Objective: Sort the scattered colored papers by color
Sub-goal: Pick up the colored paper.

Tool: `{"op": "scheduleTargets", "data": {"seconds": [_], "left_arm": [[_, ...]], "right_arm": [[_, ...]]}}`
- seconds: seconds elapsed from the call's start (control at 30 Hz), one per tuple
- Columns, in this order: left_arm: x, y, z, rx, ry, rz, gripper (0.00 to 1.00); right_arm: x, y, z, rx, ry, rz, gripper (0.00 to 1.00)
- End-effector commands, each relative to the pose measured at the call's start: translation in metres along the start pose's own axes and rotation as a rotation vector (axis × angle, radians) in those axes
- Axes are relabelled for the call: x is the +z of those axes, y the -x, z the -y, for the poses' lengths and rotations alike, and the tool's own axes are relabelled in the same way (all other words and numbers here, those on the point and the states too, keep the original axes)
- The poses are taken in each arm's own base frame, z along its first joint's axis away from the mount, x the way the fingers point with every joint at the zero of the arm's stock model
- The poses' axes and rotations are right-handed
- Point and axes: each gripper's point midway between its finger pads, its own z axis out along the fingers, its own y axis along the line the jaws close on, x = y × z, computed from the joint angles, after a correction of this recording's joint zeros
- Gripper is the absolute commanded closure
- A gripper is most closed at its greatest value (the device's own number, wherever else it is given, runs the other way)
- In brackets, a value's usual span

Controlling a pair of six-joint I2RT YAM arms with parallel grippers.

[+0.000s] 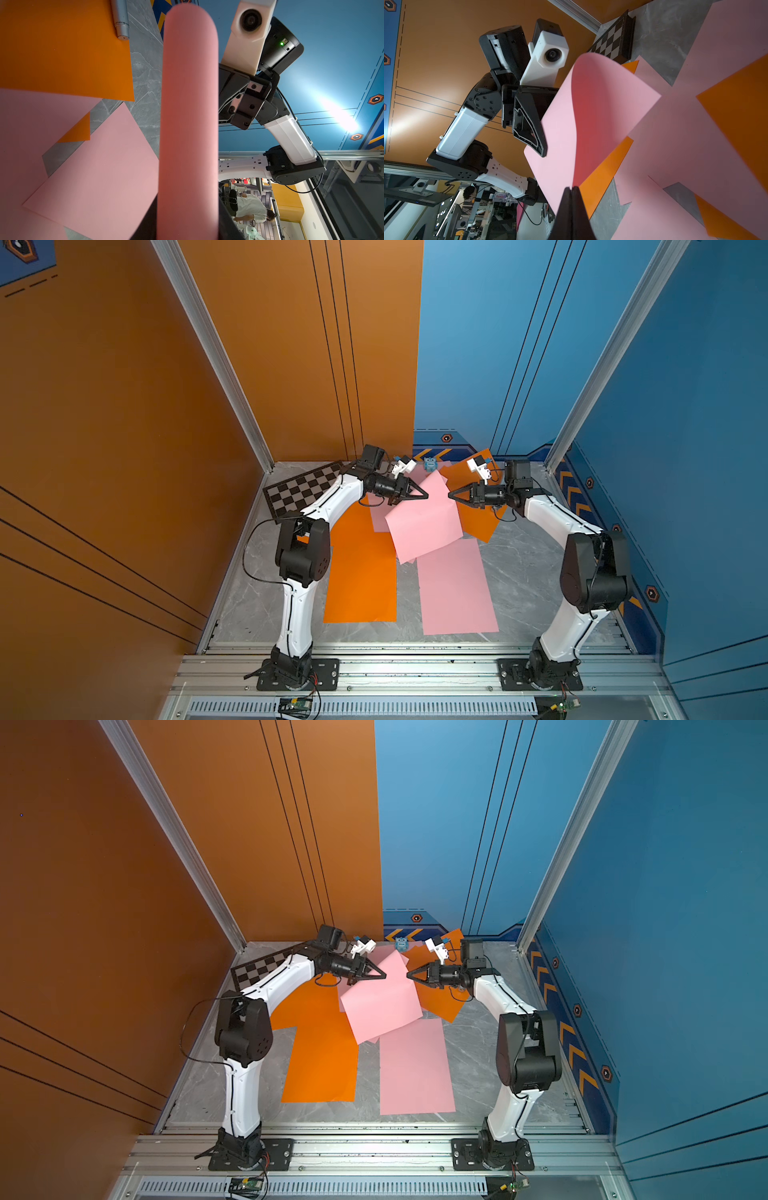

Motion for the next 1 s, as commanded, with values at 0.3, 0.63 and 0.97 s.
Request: {"op": "scheduleTargets", "data": {"seconds": [0.3, 0.63, 0.97], "left_arm": [[-0.085, 0.059, -0.045, -0.111, 0.201, 0.269, 0.02], [-0.086, 0.013, -0.096, -0.294, 0.392, 0.331, 0.02], [-0.048, 0.052, -0.053, -0.245, 0.045, 0.528, 0.02]], "right_arm": [[-0.006, 0.015, -0.02, -0.031, -0.083, 0.064, 1.0], [-0.025, 0.067, -0.053, -0.084, -0.149, 0.224, 1.0], [-0.046, 0.103, -0.1, -0.119, -0.013, 0.318, 1.0]]}}
